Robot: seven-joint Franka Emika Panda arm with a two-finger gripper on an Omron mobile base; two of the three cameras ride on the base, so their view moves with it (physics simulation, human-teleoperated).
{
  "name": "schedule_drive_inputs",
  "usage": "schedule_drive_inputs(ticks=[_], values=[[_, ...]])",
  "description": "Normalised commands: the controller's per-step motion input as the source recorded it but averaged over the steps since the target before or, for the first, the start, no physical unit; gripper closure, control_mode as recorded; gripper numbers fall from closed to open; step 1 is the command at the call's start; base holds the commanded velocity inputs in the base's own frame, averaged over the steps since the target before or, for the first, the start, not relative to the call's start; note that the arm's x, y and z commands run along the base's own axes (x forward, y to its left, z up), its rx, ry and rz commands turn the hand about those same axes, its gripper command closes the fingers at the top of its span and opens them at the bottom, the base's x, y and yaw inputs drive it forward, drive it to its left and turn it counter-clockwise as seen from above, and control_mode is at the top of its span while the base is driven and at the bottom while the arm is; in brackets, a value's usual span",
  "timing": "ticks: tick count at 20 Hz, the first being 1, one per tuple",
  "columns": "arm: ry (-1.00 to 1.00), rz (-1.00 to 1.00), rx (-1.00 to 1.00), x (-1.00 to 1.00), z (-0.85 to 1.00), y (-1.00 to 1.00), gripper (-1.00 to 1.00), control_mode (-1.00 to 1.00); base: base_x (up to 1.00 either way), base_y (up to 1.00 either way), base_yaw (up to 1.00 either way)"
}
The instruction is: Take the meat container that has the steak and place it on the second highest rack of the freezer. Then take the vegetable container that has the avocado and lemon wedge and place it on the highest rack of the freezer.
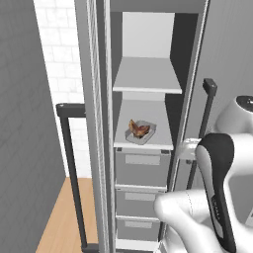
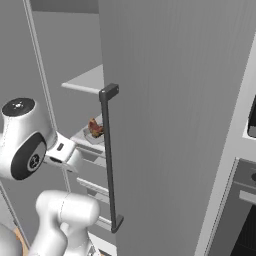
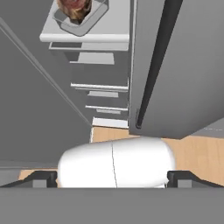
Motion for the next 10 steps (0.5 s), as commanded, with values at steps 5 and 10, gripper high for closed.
schedule_drive_inputs(ticks=[5,10], values=[[-0.05,0.01,0.00,-0.02,0.00,0.00,-1.00,-1.00,0.00,0.00,0.00],[0.00,0.00,0.00,0.00,0.00,0.00,-1.00,-1.00,0.00,0.00,0.00]])
